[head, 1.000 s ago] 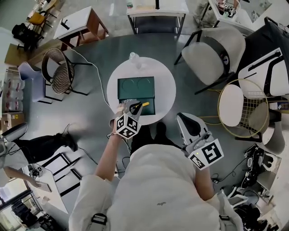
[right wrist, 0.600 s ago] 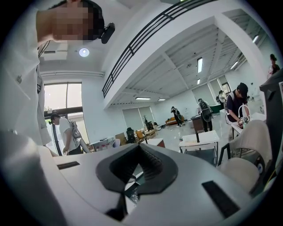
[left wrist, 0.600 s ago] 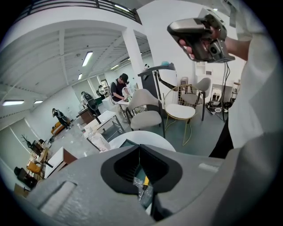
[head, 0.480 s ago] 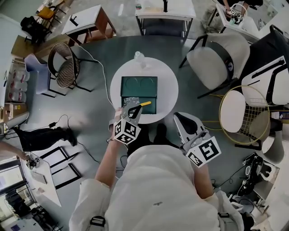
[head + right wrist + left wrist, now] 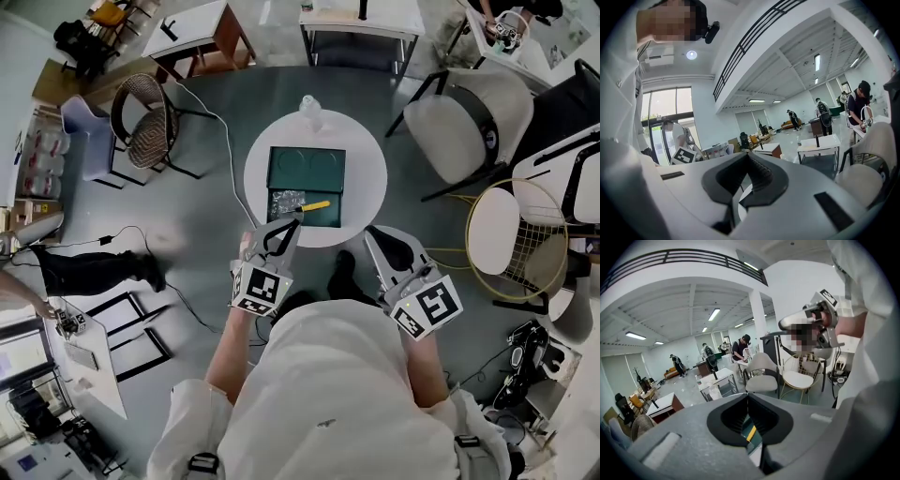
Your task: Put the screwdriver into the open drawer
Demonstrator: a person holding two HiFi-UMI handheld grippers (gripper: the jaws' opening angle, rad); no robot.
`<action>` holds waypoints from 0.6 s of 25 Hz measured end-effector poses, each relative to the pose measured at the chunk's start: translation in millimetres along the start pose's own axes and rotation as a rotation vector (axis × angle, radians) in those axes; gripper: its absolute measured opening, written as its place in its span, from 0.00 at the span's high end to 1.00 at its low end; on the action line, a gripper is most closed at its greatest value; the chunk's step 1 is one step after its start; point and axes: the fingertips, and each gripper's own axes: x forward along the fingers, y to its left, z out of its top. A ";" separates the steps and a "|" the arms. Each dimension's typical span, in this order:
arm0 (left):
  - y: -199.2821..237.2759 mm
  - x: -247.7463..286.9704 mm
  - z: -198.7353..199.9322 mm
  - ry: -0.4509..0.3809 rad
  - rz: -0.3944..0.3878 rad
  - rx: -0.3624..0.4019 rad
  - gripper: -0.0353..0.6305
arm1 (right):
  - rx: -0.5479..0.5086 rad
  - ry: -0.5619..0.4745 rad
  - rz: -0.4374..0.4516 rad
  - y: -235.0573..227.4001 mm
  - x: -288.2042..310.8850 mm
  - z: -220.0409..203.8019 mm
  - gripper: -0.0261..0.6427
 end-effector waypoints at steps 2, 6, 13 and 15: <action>2.1 -15.8 3.7 -0.044 0.001 -0.010 0.93 | -0.005 0.005 -0.003 11.6 3.7 -1.9 0.95; 7.0 -49.2 7.7 -0.125 0.021 -0.006 0.93 | -0.008 0.016 -0.013 40.4 7.9 -9.3 0.95; 7.6 -118.9 -5.5 -0.212 0.036 -0.007 0.93 | -0.028 0.036 -0.022 108.2 15.1 -25.2 0.95; 7.6 -139.4 -9.4 -0.238 0.042 -0.007 0.93 | -0.034 0.040 -0.020 129.1 16.3 -31.0 0.95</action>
